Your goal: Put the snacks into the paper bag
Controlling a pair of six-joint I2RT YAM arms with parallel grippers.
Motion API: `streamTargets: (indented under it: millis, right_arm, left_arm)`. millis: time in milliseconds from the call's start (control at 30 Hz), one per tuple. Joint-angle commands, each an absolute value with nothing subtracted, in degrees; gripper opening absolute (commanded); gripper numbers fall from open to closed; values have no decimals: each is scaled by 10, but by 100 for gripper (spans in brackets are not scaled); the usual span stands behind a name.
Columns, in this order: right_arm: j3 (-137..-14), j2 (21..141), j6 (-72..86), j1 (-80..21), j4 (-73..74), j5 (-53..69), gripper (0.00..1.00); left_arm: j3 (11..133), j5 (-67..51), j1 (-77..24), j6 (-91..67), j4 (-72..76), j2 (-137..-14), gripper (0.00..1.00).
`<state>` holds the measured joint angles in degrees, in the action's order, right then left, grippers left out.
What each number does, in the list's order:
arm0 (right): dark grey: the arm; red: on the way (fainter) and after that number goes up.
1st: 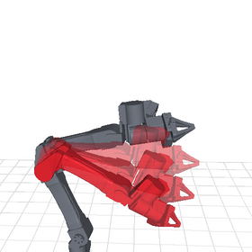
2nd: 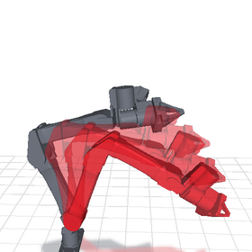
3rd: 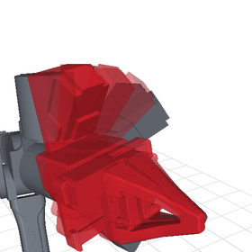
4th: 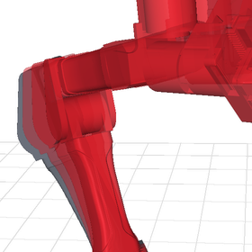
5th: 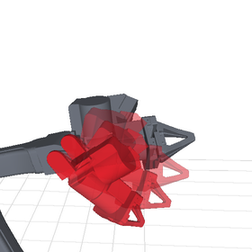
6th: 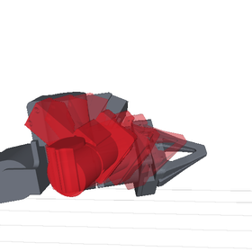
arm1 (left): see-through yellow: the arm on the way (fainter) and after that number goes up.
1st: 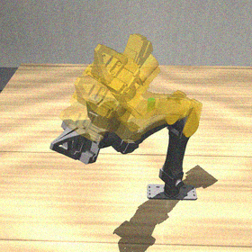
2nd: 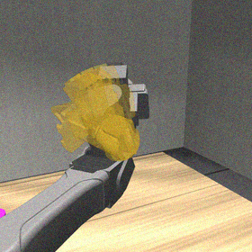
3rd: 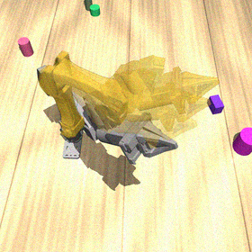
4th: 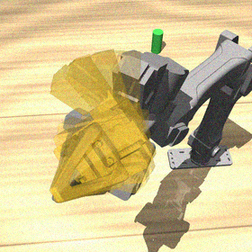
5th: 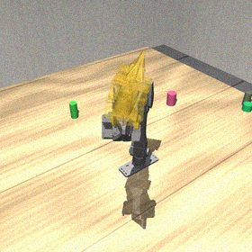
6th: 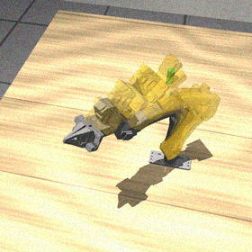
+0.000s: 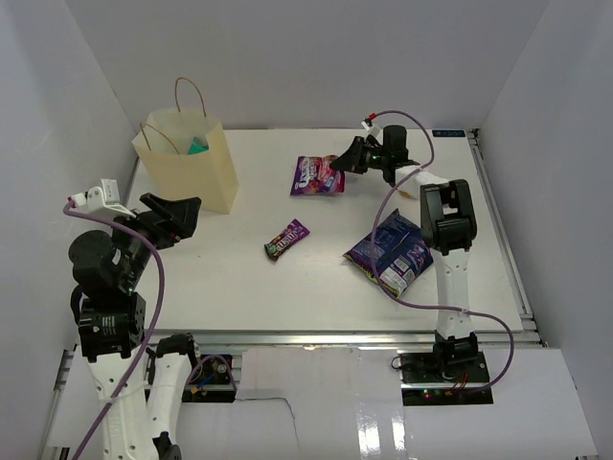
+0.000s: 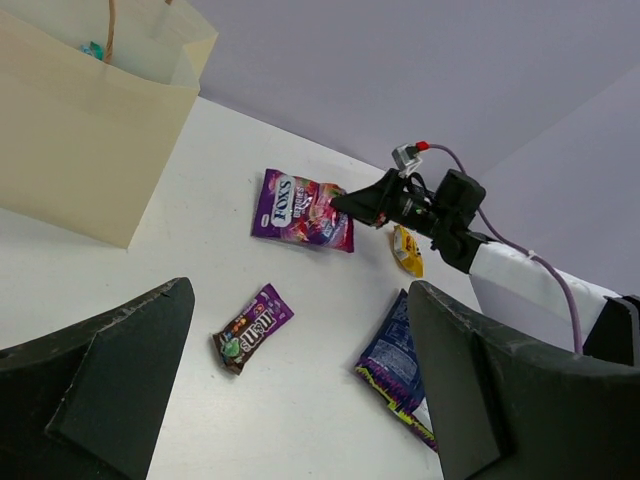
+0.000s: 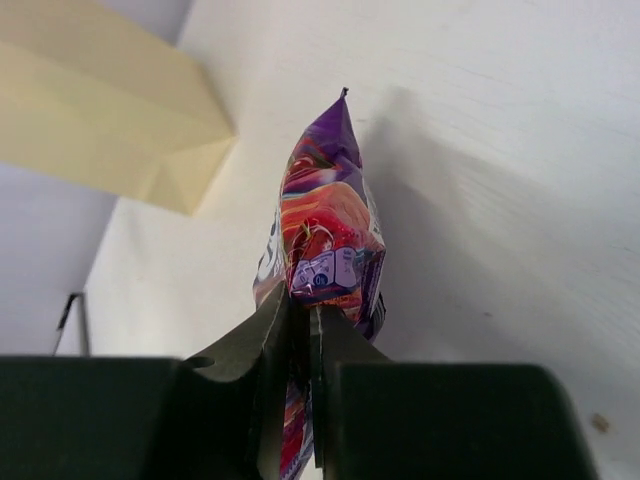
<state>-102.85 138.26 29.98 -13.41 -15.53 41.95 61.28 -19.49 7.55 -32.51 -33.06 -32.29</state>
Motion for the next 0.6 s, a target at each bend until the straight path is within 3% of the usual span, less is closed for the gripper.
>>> streamTargets:
  millis: [0,267,567]
  right_arm:
    - [-1017,1282,388,-133,-351,576,8]
    - [-1087,1213,442,-191,-357,549,8]
    - [-1385,1269,292,-308,-185,388,8]
  left_arm:
    - [606,-202,77,-316,-330,-323,98]
    - [629,-182,77,-294,-323,-316,98]
    - [654,-130,77,-291,-337,-284,98]
